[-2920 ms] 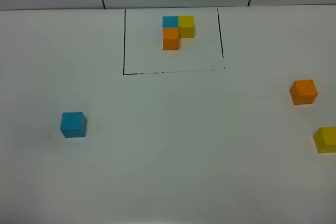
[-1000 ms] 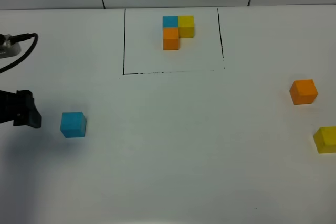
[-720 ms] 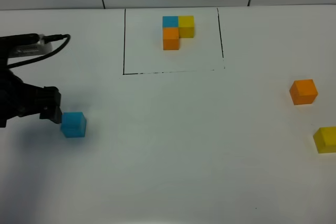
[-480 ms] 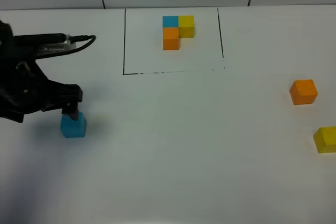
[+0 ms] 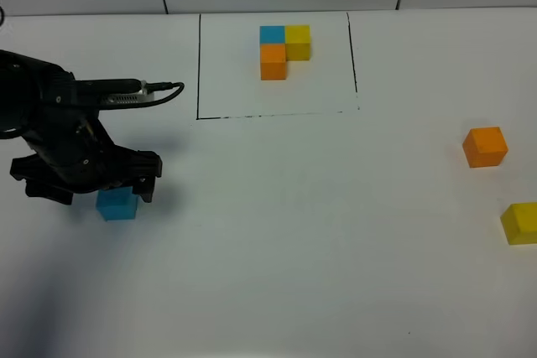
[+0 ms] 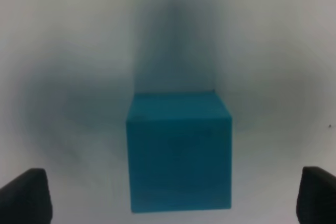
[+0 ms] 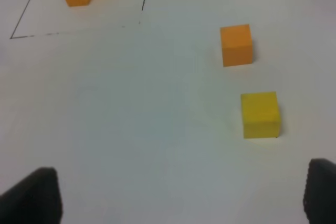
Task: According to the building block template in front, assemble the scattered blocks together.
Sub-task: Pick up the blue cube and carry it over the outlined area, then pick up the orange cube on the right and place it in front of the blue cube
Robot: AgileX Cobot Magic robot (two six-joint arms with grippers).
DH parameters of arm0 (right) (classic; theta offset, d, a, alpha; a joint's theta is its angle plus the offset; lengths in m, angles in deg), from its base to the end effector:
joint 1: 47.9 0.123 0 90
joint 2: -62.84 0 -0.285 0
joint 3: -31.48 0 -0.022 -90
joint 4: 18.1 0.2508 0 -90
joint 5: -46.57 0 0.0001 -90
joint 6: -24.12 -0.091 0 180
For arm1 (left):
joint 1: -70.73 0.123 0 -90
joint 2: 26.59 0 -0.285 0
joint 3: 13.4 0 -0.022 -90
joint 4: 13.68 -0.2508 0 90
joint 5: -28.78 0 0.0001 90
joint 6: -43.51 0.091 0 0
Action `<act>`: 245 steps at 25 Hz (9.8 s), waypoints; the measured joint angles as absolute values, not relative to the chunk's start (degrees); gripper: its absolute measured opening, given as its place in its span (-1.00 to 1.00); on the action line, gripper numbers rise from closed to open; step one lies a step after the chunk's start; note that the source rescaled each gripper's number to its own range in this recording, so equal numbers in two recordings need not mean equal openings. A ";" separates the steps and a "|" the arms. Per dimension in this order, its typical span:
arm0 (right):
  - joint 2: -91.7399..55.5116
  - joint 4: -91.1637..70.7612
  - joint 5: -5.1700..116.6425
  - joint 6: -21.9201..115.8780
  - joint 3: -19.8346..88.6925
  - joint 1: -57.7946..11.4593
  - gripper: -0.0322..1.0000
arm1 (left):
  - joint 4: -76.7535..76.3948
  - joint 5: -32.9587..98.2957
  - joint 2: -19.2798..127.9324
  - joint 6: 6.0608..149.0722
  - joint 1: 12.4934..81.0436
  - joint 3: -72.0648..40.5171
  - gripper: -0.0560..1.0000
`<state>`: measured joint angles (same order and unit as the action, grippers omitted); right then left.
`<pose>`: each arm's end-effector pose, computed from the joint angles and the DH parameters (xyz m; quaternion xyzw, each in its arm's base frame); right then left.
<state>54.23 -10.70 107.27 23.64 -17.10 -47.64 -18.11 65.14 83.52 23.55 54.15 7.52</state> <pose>-0.0029 0.0102 0.2780 -0.0003 0.8549 0.0678 0.5144 0.3093 -0.0877 0.1539 -0.0009 0.9936 -0.0095 0.1124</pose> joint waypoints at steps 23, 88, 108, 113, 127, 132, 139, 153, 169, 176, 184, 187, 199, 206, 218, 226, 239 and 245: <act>54.23 -10.55 107.27 23.64 -17.10 -47.64 0.61 | -16.76 62.49 88.32 23.28 54.15 7.70 -0.58; 54.23 -10.33 107.27 23.69 -17.10 -47.64 0.52 | -17.02 97.11 116.41 73.03 33.66 -60.37 -0.89; 54.23 -10.33 107.27 23.62 -17.10 -47.64 0.51 | -17.08 97.11 121.84 89.16 33.13 -60.75 -0.89; 54.23 -10.33 107.27 23.62 -17.10 -47.64 0.51 | -17.08 97.11 122.24 90.52 33.13 -60.75 -0.89; 54.23 -10.33 107.27 23.67 -17.10 -47.64 0.51 | -14.24 93.95 125.06 92.15 33.13 -60.80 -0.89; 54.23 -10.33 107.27 23.67 -17.10 -47.64 0.51 | -14.19 93.84 125.06 92.55 33.13 -60.80 -0.89; 54.23 -10.33 107.27 23.65 -17.10 -47.64 0.51 | -14.26 94.69 125.26 94.81 33.08 -60.80 -0.89; 54.23 -10.33 107.27 23.65 -17.10 -47.64 0.51 | -14.26 95.54 125.92 94.99 33.08 -61.33 -0.89; 54.23 -10.33 107.27 23.65 -17.10 -47.64 0.51 | -14.32 96.20 126.97 94.85 33.08 -61.15 0.23; 54.23 -10.33 107.27 23.65 -17.10 -47.64 0.51 | -14.55 97.07 123.67 92.03 33.08 -61.55 1.00; 54.23 -10.33 107.27 23.65 -17.10 -47.64 0.51 | -15.17 97.17 117.28 85.15 33.39 -61.93 1.00; 54.23 -10.33 107.27 23.65 -17.10 -47.64 0.51 | -15.12 97.17 115.30 81.40 34.80 -61.93 1.00; 54.23 -10.23 107.27 23.65 -17.10 -47.64 0.51 | -15.43 97.24 109.94 68.28 47.00 -61.93 0.97; 54.23 -10.17 107.27 23.65 -17.10 -47.64 0.51 | -15.36 97.18 105.87 63.55 53.02 -61.93 0.91; 54.23 -10.11 107.27 23.65 -17.10 -47.64 0.51 | -14.56 97.13 85.53 56.99 65.68 -42.37 0.83; 54.23 -10.05 107.27 23.65 -17.10 -47.64 0.51 | -14.51 89.70 63.54 53.94 66.99 -19.98 0.79; 54.23 -10.00 107.27 23.65 -17.10 -47.64 0.51 | -15.19 86.87 29.59 42.22 66.99 4.83 0.72; 54.23 -10.00 107.27 23.65 -17.10 -47.64 0.51 | -15.13 86.50 17.67 42.04 66.99 12.25 0.68</act>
<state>54.23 -10.00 107.27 23.65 -17.10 -47.64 -15.13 86.50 17.67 42.04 66.99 12.25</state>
